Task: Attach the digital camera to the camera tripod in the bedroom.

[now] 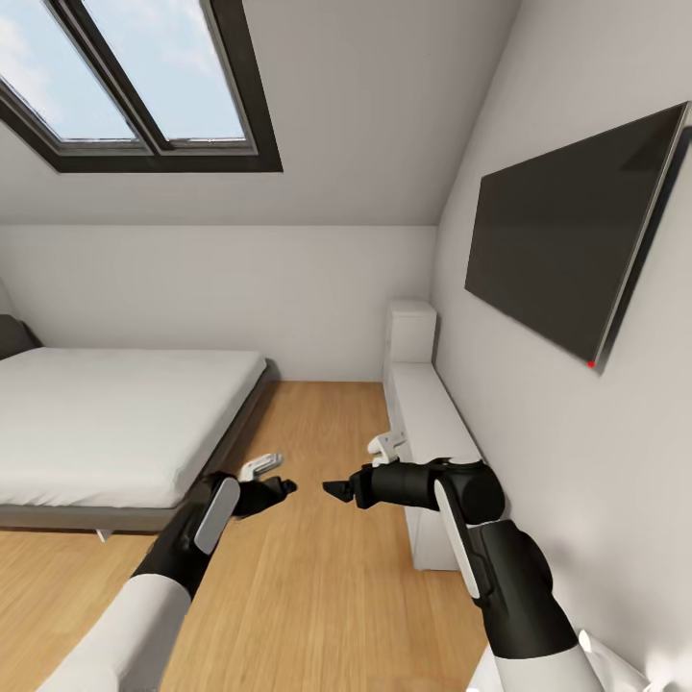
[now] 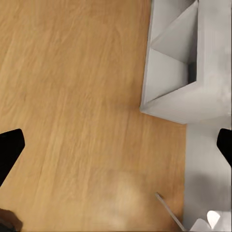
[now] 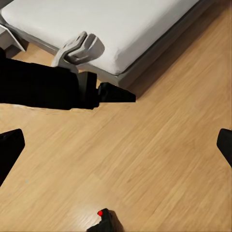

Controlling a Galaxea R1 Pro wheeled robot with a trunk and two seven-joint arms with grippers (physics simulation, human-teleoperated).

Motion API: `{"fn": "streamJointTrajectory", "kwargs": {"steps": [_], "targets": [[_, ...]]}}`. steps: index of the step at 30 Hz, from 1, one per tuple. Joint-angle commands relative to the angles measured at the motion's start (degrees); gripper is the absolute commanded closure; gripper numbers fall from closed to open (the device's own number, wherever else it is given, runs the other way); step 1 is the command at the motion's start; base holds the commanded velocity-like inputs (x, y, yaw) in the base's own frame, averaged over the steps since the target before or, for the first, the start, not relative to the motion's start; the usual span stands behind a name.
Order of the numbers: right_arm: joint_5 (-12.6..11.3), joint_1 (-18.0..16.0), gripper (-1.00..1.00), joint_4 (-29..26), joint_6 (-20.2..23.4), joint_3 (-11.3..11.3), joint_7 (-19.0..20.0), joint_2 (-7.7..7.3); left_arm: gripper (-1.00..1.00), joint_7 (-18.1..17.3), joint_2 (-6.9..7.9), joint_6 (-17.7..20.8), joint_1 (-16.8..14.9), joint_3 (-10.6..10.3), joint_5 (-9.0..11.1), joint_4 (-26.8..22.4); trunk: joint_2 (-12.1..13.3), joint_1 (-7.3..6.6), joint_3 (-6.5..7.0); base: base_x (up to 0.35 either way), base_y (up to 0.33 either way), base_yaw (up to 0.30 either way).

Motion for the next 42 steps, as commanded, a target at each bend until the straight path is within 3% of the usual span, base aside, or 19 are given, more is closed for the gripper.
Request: {"fn": "streamJointTrajectory", "kwargs": {"steps": [1, 3, 13, 22, 23, 42], "targets": [[0.6, 0.0, -1.0, 0.0, 0.2, 0.0, 0.5, 0.01, -1.0, 0.6, -0.51, 0.3, -0.1, -0.1, 0.4, -1.0, 0.0, 0.0, -0.07, 0.0, 0.0, 0.0], [0.7, 0.0, -1.0, 0.5, 0.2, 0.0, 0.4, -0.06, -1.0, 0.7, -1.6, 0.8, -0.2, -0.2, 0.3, -3.0, 0.0, 0.0, -0.07, 0.0, 0.0, 0.0], [0.7, 0.0, -1.0, 1.3, 0.2, -0.1, 0.5, -0.13, -1.0, 0.7, -3.43, 1.7, -0.3, -0.4, 0.7, -4.4, 0.0, 0.0, -0.07, 0.0, 0.0, 0.0], [0.6, 0.0, -1.0, 1.4, 0.2, 0.0, 0.4, -0.07, -1.0, 0.7, -4.15, 1.7, -0.3, -0.5, 0.7, -4.3, 0.0, 0.0, -0.07, 0.0, 0.0, 0.0], [0.5, 0.0, -1.0, 1.4, 0.2, -0.4, 0.7, -0.14, -1.0, 0.8, -5.58, 1.7, -0.3, -0.6, 0.6, -4.2, -0.4, 0.22, -0.25, 0.0, 0.0, 0.0], [0.6, 0.0, -1.0, 1.4, 0.2, -0.6, 0.8, -0.22, -1.0, 0.9, -5.2, 1.6, -0.4, -0.5, 0.3, -4.2, -8.1, 4.39, -3.66, 0.0, 0.0, 0.0]]}}
